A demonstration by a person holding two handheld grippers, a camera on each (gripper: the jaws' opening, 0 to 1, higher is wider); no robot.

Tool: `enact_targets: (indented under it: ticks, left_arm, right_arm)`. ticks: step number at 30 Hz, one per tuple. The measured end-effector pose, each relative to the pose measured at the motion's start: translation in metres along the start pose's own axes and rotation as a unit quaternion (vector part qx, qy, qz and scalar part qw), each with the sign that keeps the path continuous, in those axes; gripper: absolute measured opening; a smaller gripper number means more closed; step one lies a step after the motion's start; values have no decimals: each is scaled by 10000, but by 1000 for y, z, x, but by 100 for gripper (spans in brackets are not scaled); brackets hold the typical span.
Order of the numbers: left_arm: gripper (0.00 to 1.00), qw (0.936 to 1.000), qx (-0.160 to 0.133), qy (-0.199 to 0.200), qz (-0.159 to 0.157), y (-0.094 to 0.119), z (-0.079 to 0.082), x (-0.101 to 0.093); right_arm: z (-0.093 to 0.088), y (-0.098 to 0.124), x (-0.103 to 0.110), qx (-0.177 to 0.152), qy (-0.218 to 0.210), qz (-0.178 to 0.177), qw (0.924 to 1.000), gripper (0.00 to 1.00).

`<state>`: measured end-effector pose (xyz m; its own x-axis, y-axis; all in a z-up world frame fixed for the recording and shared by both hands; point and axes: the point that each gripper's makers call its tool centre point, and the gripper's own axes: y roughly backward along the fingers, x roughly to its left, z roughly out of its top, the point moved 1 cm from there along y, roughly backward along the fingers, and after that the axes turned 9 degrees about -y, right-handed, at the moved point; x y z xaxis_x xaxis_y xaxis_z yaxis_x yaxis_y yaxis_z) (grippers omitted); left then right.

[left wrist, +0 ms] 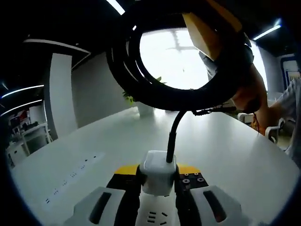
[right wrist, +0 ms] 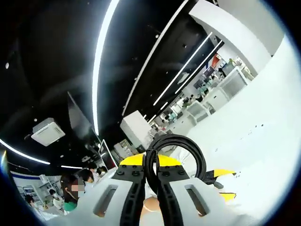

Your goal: Straighten the power strip on the desk, plug the charger into it

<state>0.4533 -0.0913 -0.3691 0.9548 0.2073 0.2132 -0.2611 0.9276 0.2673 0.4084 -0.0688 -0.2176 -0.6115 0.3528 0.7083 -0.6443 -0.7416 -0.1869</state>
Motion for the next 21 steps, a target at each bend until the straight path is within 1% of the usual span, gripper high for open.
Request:
enact_targets:
  ticks: [4, 9, 14, 15, 16, 17, 18, 19, 21]
  left_arm:
    - [26, 10000, 76, 15, -4, -1, -4, 1]
    - [26, 10000, 8, 93, 29, -3, -5, 3]
    - [26, 9999, 54, -87, 44, -6, -5, 5]
    - [26, 9994, 280, -173, 52, -6, -12, 6]
    - [26, 9986, 319, -408, 84, -7, -14, 6]
    - [26, 9990, 305, -325, 87, -7, -11, 5]
    - [26, 9989, 312, -349, 83, -6, -10, 1]
    - [26, 9987, 308, -398, 90, -5, -10, -2]
    - [26, 9990, 290, -328, 101, -6, -10, 5]
  right_arm:
    - [-2, 3, -2, 25, 0, -44, 10000, 6]
    - [-4, 5, -3, 44, -24, -15, 10000, 6]
    - [-9, 7, -2, 50, 80, 34, 9999, 6]
    - [-13, 10, -8, 113, 164, -140, 9997, 6]
    - [-14, 9, -4, 88, 228, 59, 9997, 6]
    - [-15, 12, -5, 72, 158, 83, 9998, 6]
    - [-14, 15, -6, -11, 131, 97, 9999, 6]
    - [-15, 17, -6, -41, 170, 88, 9998, 6]
    - [-9, 21, -9, -95, 529, 27, 9986, 7]
